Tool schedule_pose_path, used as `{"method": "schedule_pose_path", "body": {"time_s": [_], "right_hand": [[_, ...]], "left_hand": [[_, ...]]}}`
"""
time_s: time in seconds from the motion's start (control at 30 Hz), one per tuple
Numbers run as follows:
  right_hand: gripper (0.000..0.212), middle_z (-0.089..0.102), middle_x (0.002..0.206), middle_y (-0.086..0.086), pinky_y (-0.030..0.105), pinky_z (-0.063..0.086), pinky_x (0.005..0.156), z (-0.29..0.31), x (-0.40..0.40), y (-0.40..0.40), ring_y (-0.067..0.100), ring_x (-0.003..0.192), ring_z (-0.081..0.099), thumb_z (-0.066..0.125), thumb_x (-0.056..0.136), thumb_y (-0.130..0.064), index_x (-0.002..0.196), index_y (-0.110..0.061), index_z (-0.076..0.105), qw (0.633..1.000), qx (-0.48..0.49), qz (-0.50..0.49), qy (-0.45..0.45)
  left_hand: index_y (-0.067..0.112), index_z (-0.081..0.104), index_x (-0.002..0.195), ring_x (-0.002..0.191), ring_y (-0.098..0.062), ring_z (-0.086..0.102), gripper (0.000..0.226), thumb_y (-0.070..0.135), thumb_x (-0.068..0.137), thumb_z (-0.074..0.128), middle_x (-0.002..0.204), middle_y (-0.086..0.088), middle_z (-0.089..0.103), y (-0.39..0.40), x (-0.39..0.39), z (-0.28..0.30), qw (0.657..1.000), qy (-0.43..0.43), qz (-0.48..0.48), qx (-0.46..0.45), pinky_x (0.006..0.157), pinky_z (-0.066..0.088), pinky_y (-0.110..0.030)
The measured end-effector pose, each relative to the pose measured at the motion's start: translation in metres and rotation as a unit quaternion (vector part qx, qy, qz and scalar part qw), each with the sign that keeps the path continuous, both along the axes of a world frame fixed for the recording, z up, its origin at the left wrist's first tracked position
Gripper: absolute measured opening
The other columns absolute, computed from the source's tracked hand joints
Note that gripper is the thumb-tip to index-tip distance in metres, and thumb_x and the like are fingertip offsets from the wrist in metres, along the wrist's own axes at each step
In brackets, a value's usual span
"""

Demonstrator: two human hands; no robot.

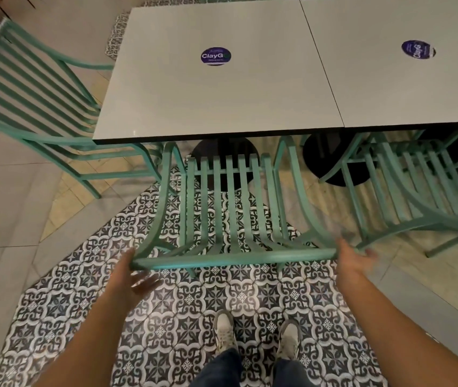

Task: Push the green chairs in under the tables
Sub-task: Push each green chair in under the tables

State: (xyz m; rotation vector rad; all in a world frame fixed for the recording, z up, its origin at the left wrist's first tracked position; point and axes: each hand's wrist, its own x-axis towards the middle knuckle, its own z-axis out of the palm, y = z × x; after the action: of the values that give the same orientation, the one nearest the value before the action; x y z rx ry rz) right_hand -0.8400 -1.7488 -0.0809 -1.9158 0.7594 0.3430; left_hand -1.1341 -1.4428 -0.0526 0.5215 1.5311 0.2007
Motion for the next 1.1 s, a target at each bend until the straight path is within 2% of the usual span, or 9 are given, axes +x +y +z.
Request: {"method": "schedule_pose_path", "body": {"time_s": [0.1, 0.2, 0.3, 0.43, 0.6, 0.7, 0.87, 1.03, 1.1], "right_hand": [[0.044, 0.054, 0.111, 0.009, 0.047, 0.048, 0.092, 0.0, -0.005, 0.009, 0.025, 0.106, 0.054, 0.067, 0.085, -0.031, 0.12, -0.012, 0.048, 0.953, 0.243, -0.1, 0.152], [0.014, 0.053, 0.101, 0.013, 0.044, 0.054, 0.075, 0.004, 0.001, 0.019, 0.028, 0.093, 0.058, 0.058, 0.091, -0.015, 0.096, -0.007, 0.047, 0.92, 0.324, -0.135, 0.177], [0.011, 0.053, 0.098, 0.013, 0.042, 0.05, 0.059, 0.007, 0.002, 0.026, 0.028, 0.082, 0.058, 0.055, 0.092, -0.012, 0.095, -0.006, 0.046, 0.907, 0.34, -0.161, 0.188], [0.022, 0.055, 0.109, 0.015, 0.043, 0.054, 0.071, 0.005, 0.006, 0.033, 0.03, 0.086, 0.059, 0.057, 0.09, -0.011, 0.109, -0.006, 0.047, 0.905, 0.342, -0.165, 0.19], [0.02, 0.056, 0.115, 0.016, 0.042, 0.056, 0.082, 0.01, 0.017, 0.053, 0.03, 0.096, 0.062, 0.059, 0.09, -0.012, 0.103, -0.004, 0.047, 0.913, 0.329, -0.167, 0.173], [0.015, 0.056, 0.108, 0.015, 0.043, 0.055, 0.081, 0.016, 0.025, 0.067, 0.03, 0.107, 0.06, 0.058, 0.091, -0.012, 0.093, -0.004, 0.046, 0.916, 0.324, -0.161, 0.176], [0.014, 0.054, 0.119, 0.016, 0.042, 0.052, 0.094, 0.02, 0.04, 0.09, 0.03, 0.109, 0.059, 0.059, 0.091, -0.011, 0.092, -0.005, 0.046, 0.917, 0.323, -0.156, 0.176], [0.015, 0.057, 0.115, 0.016, 0.043, 0.054, 0.092, 0.023, 0.052, 0.111, 0.031, 0.102, 0.062, 0.061, 0.09, -0.012, 0.096, -0.005, 0.049, 0.915, 0.322, -0.157, 0.184], [0.015, 0.057, 0.113, 0.016, 0.044, 0.053, 0.092, 0.023, 0.057, 0.118, 0.031, 0.101, 0.062, 0.061, 0.09, -0.012, 0.096, -0.005, 0.05, 0.917, 0.319, -0.151, 0.184]], "left_hand": [[0.006, 0.052, 0.101, 0.098, -0.036, 0.062, 0.028, 0.029, 0.09, 0.063, 0.106, -0.02, 0.059, -0.016, 0.025, 0.005, 0.992, -0.073, 0.104, -0.026, 0.088, 0.054, -0.049], [0.007, 0.05, 0.102, 0.095, -0.032, 0.06, 0.022, 0.02, 0.09, 0.062, 0.108, -0.019, 0.059, -0.017, 0.035, 0.006, 0.983, -0.079, 0.159, -0.05, 0.083, 0.055, -0.046], [0.007, 0.05, 0.1, 0.092, -0.033, 0.059, 0.018, 0.018, 0.091, 0.061, 0.111, -0.019, 0.058, -0.008, 0.037, 0.005, 0.981, -0.067, 0.167, -0.065, 0.087, 0.054, -0.047], [0.007, 0.051, 0.101, 0.094, -0.034, 0.06, 0.02, 0.019, 0.09, 0.062, 0.111, -0.019, 0.059, 0.002, 0.046, 0.005, 0.98, -0.064, 0.172, -0.075, 0.086, 0.055, -0.046], [0.005, 0.049, 0.115, 0.095, -0.034, 0.062, 0.033, 0.022, 0.09, 0.063, 0.111, -0.018, 0.06, 0.021, 0.063, 0.004, 0.981, -0.063, 0.175, -0.062, 0.08, 0.056, -0.048], [0.007, 0.049, 0.121, 0.098, -0.033, 0.062, 0.039, 0.022, 0.088, 0.065, 0.115, -0.016, 0.06, 0.032, 0.071, 0.004, 0.978, -0.073, 0.188, -0.047, 0.083, 0.057, -0.048], [0.007, 0.05, 0.113, 0.099, -0.029, 0.06, 0.03, 0.02, 0.09, 0.064, 0.117, -0.014, 0.059, 0.056, 0.091, 0.003, 0.978, -0.055, 0.198, -0.021, 0.09, 0.054, -0.043], [0.006, 0.052, 0.096, 0.098, -0.025, 0.063, 0.02, 0.021, 0.089, 0.065, 0.112, -0.011, 0.061, 0.077, 0.105, 0.002, 0.979, -0.04, 0.202, -0.012, 0.091, 0.055, -0.04], [0.006, 0.053, 0.101, 0.097, -0.024, 0.064, 0.024, 0.022, 0.088, 0.066, 0.108, -0.011, 0.061, 0.084, 0.109, 0.002, 0.978, -0.037, 0.205, -0.015, 0.09, 0.055, -0.038]]}}
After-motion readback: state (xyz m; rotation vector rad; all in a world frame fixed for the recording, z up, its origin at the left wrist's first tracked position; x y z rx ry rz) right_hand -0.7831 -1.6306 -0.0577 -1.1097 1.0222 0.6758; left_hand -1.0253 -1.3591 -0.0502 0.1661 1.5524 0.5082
